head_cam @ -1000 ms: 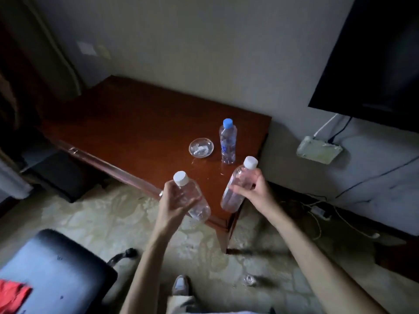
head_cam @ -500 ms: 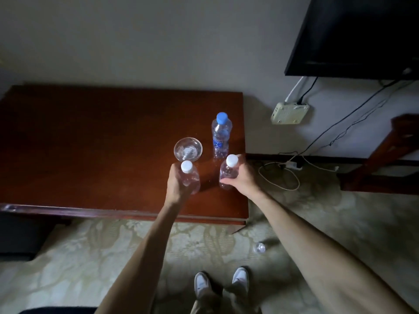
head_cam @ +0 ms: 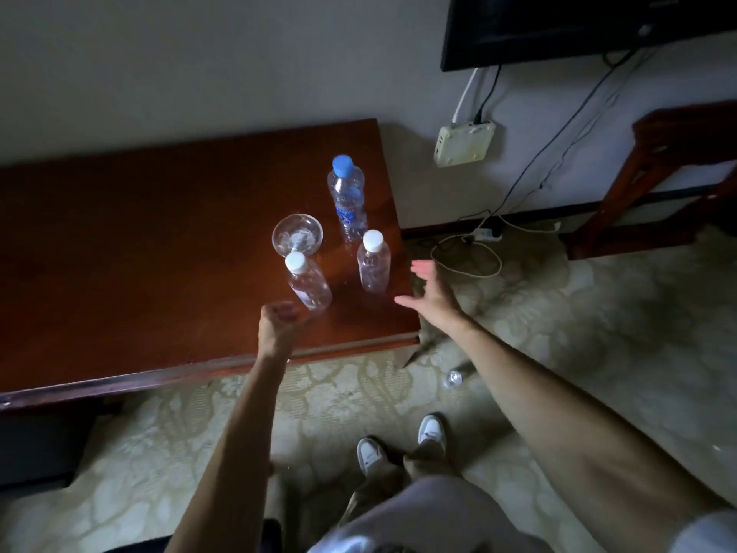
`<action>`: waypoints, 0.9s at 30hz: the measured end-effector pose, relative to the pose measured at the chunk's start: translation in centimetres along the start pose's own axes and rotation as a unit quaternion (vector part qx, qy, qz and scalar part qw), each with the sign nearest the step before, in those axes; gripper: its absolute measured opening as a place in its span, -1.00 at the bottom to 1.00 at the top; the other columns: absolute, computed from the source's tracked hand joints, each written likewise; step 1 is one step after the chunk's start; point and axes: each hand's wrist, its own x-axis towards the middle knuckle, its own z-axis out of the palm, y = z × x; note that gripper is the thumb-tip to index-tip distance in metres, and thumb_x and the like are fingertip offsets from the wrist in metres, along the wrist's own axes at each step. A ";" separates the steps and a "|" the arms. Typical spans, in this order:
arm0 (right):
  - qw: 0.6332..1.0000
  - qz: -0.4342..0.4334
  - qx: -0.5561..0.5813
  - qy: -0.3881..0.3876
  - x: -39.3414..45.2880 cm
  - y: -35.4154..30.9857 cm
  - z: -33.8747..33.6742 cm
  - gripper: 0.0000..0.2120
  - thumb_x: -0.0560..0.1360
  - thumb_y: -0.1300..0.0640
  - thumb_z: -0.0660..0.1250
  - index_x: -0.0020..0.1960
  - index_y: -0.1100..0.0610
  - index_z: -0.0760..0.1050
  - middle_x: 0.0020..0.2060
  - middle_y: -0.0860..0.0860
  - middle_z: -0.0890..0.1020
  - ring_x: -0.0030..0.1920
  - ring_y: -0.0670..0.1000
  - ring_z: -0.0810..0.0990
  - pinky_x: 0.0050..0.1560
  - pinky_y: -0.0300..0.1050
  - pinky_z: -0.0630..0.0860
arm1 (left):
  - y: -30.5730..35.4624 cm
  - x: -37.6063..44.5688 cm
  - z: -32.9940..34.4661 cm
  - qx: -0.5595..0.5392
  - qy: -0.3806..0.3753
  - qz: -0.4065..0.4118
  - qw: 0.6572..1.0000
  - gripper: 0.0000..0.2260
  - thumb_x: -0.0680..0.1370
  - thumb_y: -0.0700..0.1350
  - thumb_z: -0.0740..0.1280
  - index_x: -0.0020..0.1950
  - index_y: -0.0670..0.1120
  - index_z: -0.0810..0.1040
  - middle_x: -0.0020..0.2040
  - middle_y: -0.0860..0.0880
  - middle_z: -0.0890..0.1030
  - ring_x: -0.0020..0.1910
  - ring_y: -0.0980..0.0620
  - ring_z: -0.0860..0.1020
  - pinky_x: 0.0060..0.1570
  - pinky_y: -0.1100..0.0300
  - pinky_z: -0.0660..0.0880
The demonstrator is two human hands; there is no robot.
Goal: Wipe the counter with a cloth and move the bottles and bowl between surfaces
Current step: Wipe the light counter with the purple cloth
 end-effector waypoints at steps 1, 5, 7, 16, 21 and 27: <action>1.000 0.022 0.009 0.018 -1.4 1.4 -0.7 -0.35 0.37 0.15 0.53 0.35 0.16 0.31 0.28 0.03 0.46 0.26 -0.04 0.44 0.31 -0.12 0.39 | -0.7 -1.6 0.0 -0.009 -0.001 -0.030 0.999 -0.65 0.35 -0.12 0.62 0.00 -0.15 0.55 -0.18 0.00 0.63 -0.25 0.07 0.59 -0.25 0.13 0.58; 0.987 0.145 0.051 0.051 -10.5 10.4 -2.4 -0.56 0.45 0.22 0.46 0.25 0.28 0.38 0.08 0.05 0.52 0.08 -0.08 0.53 -0.08 -0.46 0.43 | -5.0 -8.1 3.4 0.006 -0.183 -0.075 0.980 -0.55 0.36 0.10 0.58 0.02 -0.14 0.50 -0.15 -0.05 0.67 -0.21 0.03 0.67 -0.29 0.22 0.58; 0.962 0.244 0.090 0.087 -16.6 15.9 -3.0 -0.66 0.46 0.34 0.41 0.19 0.35 0.40 0.01 0.12 0.52 -0.04 -0.11 0.59 -0.18 -0.50 0.42 | -7.6 -10.3 7.0 0.087 -0.309 -0.155 0.934 -0.48 0.27 0.21 0.59 -0.03 -0.10 0.51 -0.16 -0.08 0.69 -0.34 0.15 0.68 -0.41 0.28 0.57; 0.805 0.499 0.232 0.219 -35.4 27.3 -8.3 -0.80 0.53 0.09 0.35 0.04 0.19 0.44 -0.12 0.16 0.55 -0.14 0.08 0.52 -0.20 -0.08 0.44 | -4.7 -15.1 26.9 0.281 -0.524 -0.146 0.790 -0.81 0.62 0.00 0.33 -0.06 -0.09 0.44 -0.26 -0.03 0.61 -0.34 0.08 0.58 -0.31 0.23 0.46; 0.746 0.550 0.320 0.194 -37.8 30.0 -10.8 -0.76 0.57 0.18 0.29 -0.26 0.21 0.40 -0.28 0.15 0.43 -0.40 -0.01 0.42 -0.31 -0.15 0.30 | -1.4 -15.7 35.4 0.342 -0.548 -0.080 0.759 -0.81 0.63 0.01 0.31 0.10 -0.10 0.45 -0.17 -0.03 0.62 -0.24 0.06 0.60 -0.23 0.21 0.47; 0.700 0.544 0.382 0.260 -35.4 35.4 -23.4 -0.82 0.57 0.15 0.30 -0.18 0.18 0.40 -0.26 0.10 0.50 -0.29 0.02 0.48 -0.26 -0.13 0.39 | -1.2 -13.8 45.0 0.413 -0.474 -0.157 0.762 -0.80 0.58 -0.03 0.39 -0.01 -0.15 0.49 -0.17 -0.17 0.59 -0.25 -0.06 0.54 -0.20 0.12 0.41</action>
